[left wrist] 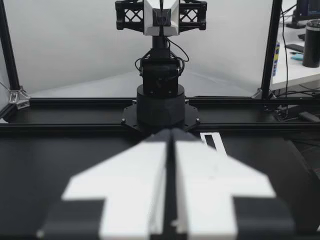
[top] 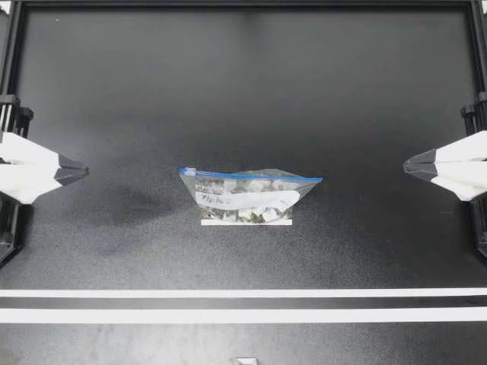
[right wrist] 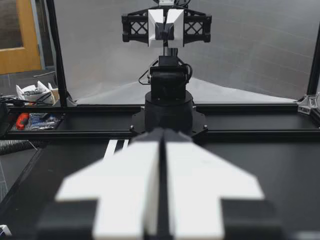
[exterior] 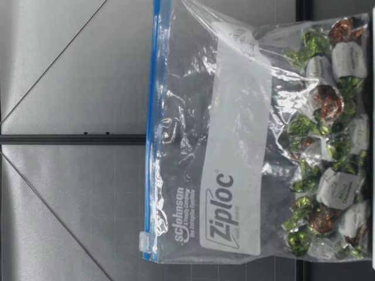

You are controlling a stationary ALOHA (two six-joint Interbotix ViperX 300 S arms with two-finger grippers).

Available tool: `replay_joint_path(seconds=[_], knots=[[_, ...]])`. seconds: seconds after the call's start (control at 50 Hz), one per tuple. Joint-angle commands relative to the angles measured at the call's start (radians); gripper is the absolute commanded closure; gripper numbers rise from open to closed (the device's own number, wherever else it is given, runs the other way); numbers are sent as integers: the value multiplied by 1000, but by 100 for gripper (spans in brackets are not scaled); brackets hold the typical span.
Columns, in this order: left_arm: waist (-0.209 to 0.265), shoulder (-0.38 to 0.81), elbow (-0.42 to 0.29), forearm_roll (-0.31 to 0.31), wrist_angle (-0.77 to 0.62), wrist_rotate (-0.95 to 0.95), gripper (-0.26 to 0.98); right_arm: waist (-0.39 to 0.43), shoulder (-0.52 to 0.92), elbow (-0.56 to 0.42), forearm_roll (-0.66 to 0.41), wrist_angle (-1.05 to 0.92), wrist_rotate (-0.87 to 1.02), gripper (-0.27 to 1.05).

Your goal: Slide open the ziploc bag.

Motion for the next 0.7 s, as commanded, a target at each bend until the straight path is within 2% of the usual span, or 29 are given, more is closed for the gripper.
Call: replay_joint_path(seconds=[0.0, 0.14, 0.3, 0.38, 0.48, 0.68], knots=[[2, 11, -18, -11, 2, -5, 87, -3, 5, -3, -3, -3, 0, 93], [5, 25, -5, -23, 5, 6, 87, -12, 8, 12, -2, -3, -3, 96], [48, 81, 49, -23, 3, 5, 87, -35, 54, 21, -2, -60, 5, 96], [87, 146, 84, -25, -3, 2, 87, -41, 98, 9, -2, -114, 9, 96], [120, 233, 106, -52, -17, -2, 87, -55, 181, -23, -2, -189, 9, 96], [123, 400, 110, -94, -140, 0, 85, -71, 368, -141, -2, -213, 9, 96]])
